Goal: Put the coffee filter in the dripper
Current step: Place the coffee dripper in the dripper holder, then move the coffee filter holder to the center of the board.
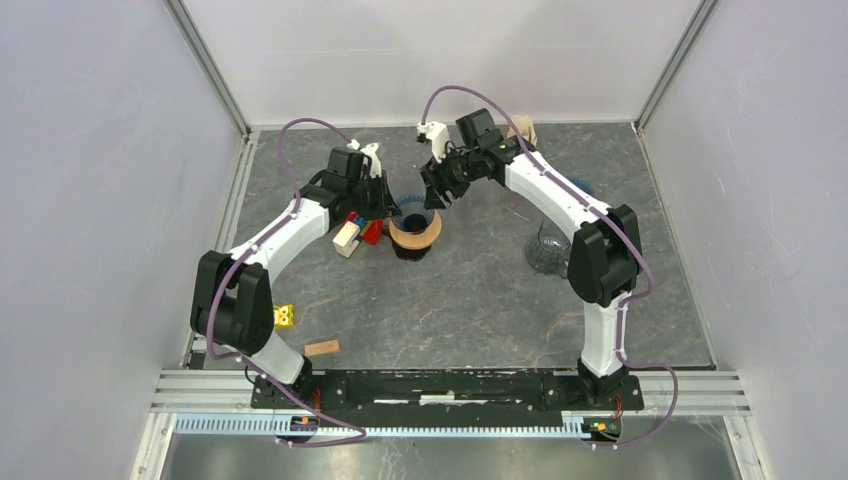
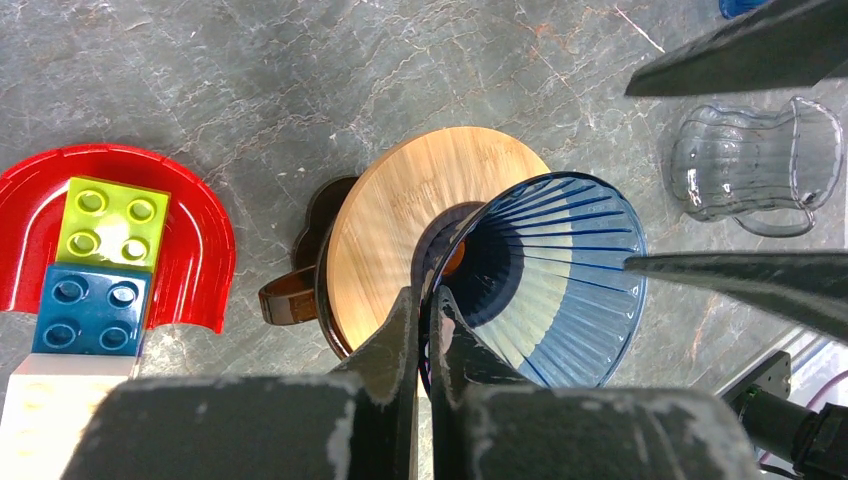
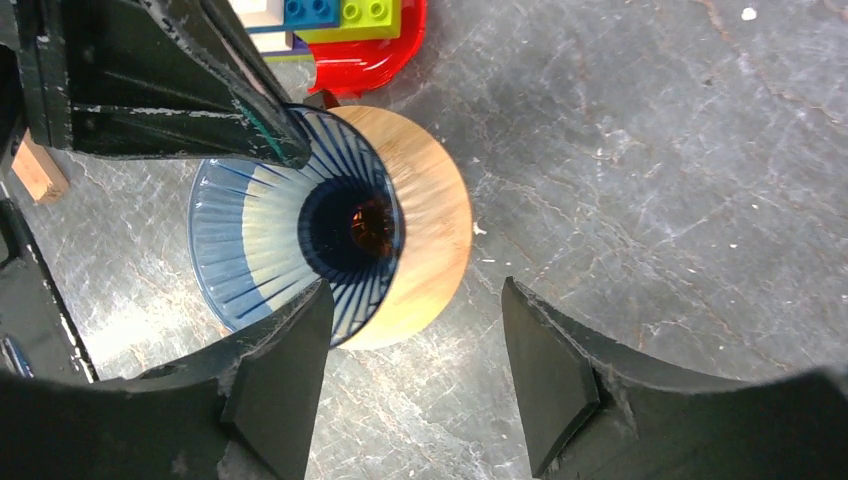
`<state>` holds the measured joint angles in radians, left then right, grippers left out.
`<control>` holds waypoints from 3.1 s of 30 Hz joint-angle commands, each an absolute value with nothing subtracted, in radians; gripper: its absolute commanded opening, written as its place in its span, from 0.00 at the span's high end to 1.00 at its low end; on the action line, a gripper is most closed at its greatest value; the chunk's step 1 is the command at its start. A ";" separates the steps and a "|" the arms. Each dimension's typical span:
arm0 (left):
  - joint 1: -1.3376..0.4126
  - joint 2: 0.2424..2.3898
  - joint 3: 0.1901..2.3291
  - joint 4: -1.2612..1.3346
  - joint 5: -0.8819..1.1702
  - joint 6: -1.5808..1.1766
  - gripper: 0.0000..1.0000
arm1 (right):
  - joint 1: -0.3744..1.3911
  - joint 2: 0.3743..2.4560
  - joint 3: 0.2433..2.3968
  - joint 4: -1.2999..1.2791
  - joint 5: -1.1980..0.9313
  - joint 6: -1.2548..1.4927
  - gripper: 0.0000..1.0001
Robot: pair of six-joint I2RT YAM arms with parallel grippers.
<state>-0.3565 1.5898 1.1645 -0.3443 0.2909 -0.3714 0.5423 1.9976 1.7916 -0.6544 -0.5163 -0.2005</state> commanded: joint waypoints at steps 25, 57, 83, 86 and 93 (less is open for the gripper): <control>-0.307 1.538 1.109 -0.413 0.296 -0.336 0.98 | 0.276 1.981 1.813 -0.408 -0.031 -0.372 0.24; -0.304 1.570 1.235 -0.457 0.318 -0.319 0.53 | 0.259 2.058 1.767 -0.430 -0.011 -0.393 0.72; -0.285 1.498 1.409 -0.566 0.320 -0.244 0.36 | 0.403 1.672 1.271 -0.336 -0.305 -0.331 0.98; -0.285 1.483 1.400 -0.557 0.321 -0.245 0.36 | 0.420 1.687 1.269 -0.333 -0.295 -0.344 0.94; -0.285 1.441 1.362 -0.515 0.298 -0.241 0.34 | 0.426 1.668 1.293 -0.354 -0.299 -0.359 0.56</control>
